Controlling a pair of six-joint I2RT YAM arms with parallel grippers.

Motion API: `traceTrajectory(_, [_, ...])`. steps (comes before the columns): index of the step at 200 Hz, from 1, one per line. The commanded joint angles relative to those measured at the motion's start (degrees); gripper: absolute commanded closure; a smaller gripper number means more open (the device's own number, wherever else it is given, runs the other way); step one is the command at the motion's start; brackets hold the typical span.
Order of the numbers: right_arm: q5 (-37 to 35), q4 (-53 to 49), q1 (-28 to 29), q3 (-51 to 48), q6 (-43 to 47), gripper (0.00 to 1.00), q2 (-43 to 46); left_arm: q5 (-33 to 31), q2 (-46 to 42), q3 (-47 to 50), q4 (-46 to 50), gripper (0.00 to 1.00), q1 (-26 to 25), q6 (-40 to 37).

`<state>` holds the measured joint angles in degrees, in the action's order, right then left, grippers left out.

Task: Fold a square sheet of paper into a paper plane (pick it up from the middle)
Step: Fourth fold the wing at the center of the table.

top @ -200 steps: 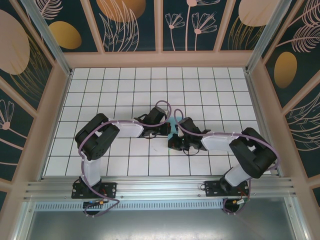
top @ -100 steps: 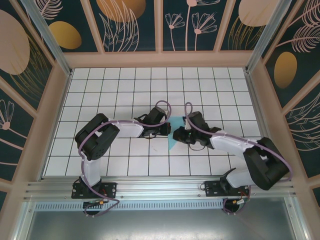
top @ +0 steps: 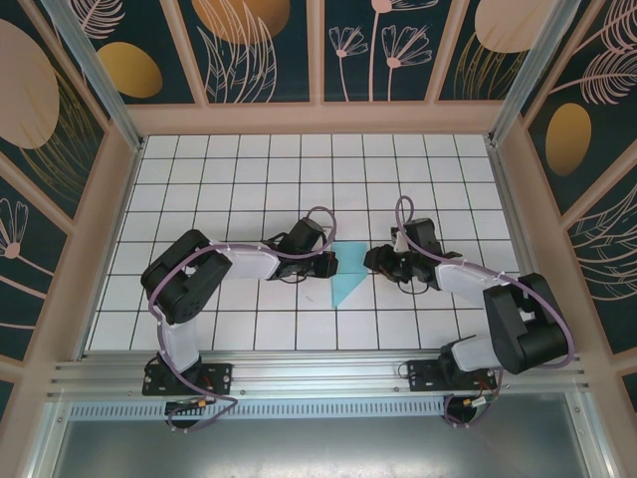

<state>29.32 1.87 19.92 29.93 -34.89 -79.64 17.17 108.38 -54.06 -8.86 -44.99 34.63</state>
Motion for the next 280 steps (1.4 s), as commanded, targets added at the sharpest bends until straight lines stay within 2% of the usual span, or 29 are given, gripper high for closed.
traceTrajectory(1, [3.2, 3.2, 0.3, -1.5, -0.9, 0.58, -1.4, 0.6, -0.3, 1.3, 2.3, 0.95, -0.1, 0.3])
traceTrajectory(74, [4.3, 6.1, 2.0, -1.7, -2.7, 0.58, -5.6, 0.4, 0.1, 1.0, 2.4, 0.94, -0.1, 0.4])
traceTrajectory(158, [5.1, 8.0, 2.2, -1.8, -4.9, 0.59, -3.2, 0.3, 0.1, 1.0, 2.5, 0.94, -0.1, 0.5])
traceTrajectory(214, [0.1, 9.7, 2.3, -5.8, -11.3, 0.57, 0.4, -1.6, -0.5, 1.1, 2.8, 0.94, -0.1, 1.4])
traceTrajectory(280, [2.6, 15.9, 2.5, -7.3, -13.9, 0.61, -1.0, -1.0, -0.2, 1.0, 2.5, 0.94, -0.1, 1.6])
